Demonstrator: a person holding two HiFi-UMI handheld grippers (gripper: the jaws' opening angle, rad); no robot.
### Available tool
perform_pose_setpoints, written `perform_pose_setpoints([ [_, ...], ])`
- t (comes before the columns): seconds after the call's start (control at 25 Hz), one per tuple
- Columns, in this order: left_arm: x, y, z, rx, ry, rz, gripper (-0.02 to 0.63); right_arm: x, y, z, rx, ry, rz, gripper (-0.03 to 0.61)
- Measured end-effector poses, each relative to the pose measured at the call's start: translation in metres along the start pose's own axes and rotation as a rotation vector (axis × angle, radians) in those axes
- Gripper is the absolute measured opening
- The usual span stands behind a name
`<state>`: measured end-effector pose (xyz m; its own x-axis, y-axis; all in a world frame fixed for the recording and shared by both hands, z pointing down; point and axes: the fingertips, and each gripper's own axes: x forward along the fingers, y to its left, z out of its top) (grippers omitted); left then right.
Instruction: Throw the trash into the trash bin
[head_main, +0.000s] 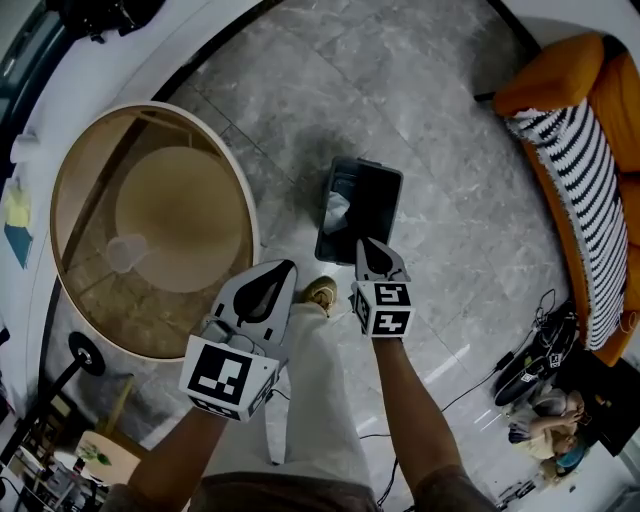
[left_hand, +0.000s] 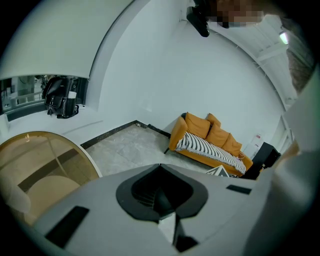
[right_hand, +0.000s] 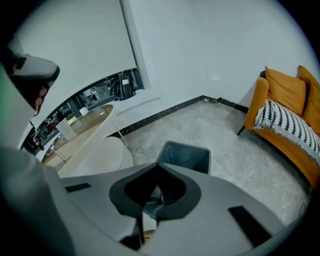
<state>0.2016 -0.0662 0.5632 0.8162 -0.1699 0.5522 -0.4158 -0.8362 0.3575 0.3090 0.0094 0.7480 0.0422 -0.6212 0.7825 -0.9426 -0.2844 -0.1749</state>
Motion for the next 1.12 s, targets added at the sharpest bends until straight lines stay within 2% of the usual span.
perform_pose_setpoints([
  [0.4,-0.050,0.035,0.009,-0.051,-0.070,0.086,0.018,0.006,0.064,0.038,-0.071,-0.031,0.086,0.020],
  [0.8,-0.148,0.103,-0.007,-0.141,-0.163,0.230,0.018,0.019,0.199,0.064,-0.238,-0.031,0.218,0.020],
  [1.12,-0.229,0.155,-0.039,-0.221,-0.223,0.346,0.018,0.021,0.303,0.055,-0.352,-0.006,0.320,0.020],
])
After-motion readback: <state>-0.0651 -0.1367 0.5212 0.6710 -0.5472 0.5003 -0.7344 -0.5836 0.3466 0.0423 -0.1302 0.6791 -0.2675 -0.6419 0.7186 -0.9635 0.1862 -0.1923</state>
